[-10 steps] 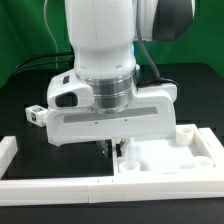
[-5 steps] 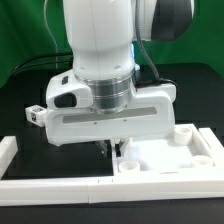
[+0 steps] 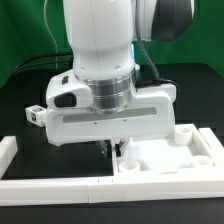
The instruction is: Assemble one leg
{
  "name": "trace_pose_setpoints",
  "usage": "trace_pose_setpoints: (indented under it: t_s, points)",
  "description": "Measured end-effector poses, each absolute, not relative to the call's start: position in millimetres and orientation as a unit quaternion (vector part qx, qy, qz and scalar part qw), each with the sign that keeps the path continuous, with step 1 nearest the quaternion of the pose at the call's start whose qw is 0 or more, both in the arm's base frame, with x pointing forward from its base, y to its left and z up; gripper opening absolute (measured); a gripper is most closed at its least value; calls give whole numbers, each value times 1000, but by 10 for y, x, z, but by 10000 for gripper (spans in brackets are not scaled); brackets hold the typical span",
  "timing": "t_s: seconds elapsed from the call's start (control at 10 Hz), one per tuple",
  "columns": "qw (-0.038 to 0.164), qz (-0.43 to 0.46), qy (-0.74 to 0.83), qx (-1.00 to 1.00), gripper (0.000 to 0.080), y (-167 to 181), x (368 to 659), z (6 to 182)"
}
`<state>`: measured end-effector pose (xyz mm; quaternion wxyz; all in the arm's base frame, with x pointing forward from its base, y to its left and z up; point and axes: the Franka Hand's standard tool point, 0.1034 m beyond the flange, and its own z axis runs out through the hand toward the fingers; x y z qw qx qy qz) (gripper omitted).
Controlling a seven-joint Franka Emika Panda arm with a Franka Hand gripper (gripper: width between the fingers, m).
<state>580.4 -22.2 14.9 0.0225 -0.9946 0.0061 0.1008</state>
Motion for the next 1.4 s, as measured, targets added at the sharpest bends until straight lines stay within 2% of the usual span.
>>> trace_pose_setpoints:
  t_s: [0.4, 0.5, 0.6, 0.7, 0.8, 0.9, 1.0, 1.1, 1.4]
  points:
    - [24, 121, 16, -992, 54, -212, 5801, 141]
    - [24, 121, 16, -992, 262, -212, 5799, 139]
    - [24, 121, 15, -992, 262, -201, 5789, 151]
    - [26, 123, 15, -992, 445, -115, 5702, 242]
    - [28, 127, 13, -991, 572, 44, 5550, 380]
    - [27, 137, 10, -990, 572, 176, 5418, 512]
    - [12, 135, -3, -991, 633, 313, 5392, 614]
    - [2, 124, -23, -992, 645, 371, 5416, 626]
    - [5, 126, -36, -991, 648, 354, 5407, 603]
